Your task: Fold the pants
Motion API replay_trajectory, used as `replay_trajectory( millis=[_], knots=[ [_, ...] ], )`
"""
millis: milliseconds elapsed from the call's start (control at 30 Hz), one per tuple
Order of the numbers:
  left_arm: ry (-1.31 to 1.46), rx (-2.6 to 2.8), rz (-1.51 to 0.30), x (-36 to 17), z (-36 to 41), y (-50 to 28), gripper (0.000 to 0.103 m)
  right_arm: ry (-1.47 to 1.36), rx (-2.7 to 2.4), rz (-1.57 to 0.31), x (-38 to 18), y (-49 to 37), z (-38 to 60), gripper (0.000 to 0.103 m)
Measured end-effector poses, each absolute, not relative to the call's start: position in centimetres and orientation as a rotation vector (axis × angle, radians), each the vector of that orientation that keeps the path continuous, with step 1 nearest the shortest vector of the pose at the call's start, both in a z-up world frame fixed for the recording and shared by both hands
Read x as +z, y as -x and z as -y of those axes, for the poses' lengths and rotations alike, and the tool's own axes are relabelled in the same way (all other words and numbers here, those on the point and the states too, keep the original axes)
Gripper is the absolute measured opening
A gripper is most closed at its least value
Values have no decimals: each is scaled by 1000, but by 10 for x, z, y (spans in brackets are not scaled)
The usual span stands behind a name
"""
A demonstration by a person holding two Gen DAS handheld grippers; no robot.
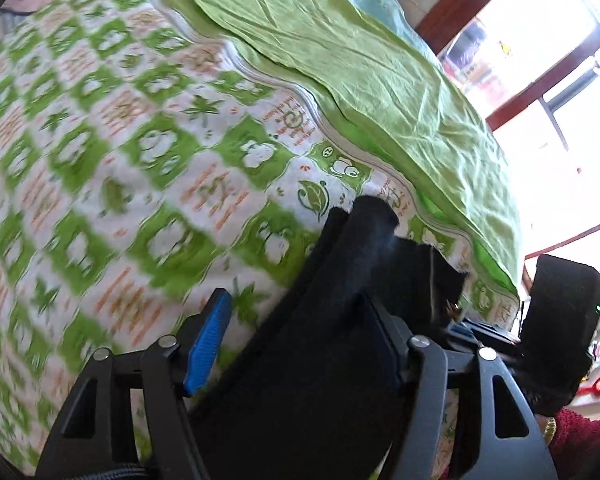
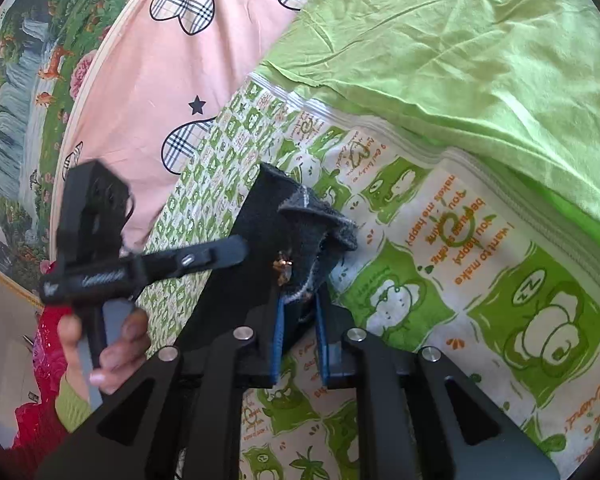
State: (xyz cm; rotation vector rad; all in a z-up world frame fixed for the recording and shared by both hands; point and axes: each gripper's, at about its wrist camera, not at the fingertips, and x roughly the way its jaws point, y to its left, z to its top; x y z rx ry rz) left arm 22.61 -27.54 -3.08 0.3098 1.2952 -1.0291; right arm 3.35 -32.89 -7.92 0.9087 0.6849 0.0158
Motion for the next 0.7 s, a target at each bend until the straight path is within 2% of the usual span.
replay_trajectory(
  millis=[100, 133, 167, 267, 367, 700],
  knots=[
    [-336, -1055, -1304, -41, 289, -227, 53, -917, 19, -686, -81, -34, 329, 15],
    [-341, -1068, -1292, -43, 294, -226, 46, -919, 20, -686, -82, -35, 329, 15],
    [-336, -1085, -1287, -43, 296, -225, 34, -919, 21, -686, -83, -36, 329, 15],
    [-297, -1127, -1299, -44, 297, -225, 15, -893, 27, -681, -82, -36, 327, 15],
    [-267, -1128, -1287, -38, 294, -222, 11, -848, 45, -675, -74, -36, 323, 15],
    [-150, -1143, -1141, 29, 242, -202, 10, -754, 231, -582, -22, -30, 293, 13]
  ],
)
